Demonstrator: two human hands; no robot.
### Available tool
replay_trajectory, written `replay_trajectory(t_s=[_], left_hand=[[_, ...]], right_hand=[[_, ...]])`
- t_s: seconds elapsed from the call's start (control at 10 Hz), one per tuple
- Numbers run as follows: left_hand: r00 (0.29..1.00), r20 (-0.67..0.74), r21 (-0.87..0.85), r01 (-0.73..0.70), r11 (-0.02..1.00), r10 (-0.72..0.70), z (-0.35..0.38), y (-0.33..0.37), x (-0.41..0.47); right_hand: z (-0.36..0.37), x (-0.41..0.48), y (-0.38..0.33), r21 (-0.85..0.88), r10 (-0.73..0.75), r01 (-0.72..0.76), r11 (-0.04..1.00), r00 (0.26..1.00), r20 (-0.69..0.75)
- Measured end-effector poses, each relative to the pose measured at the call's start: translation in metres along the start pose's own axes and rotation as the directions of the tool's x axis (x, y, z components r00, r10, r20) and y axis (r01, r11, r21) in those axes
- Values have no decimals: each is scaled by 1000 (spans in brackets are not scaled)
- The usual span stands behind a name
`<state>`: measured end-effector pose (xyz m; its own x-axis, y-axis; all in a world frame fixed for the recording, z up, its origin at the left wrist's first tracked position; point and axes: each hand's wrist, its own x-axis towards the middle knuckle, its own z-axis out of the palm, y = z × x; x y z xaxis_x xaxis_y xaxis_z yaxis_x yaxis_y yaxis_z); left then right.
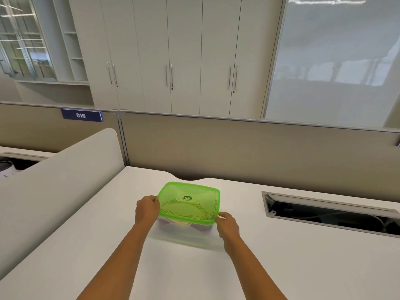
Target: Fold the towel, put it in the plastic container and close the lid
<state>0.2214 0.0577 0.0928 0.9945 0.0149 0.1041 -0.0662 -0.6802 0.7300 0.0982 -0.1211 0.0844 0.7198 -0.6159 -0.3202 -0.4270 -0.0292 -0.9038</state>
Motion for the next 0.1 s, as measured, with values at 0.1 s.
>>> replay_trajectory(t_s=[0.1], left_hand=[[999, -1, 74, -45, 996, 46, 0, -2, -18]], right_hand=[[-6, -12, 5, -18, -11, 12, 1000, 1000, 14]])
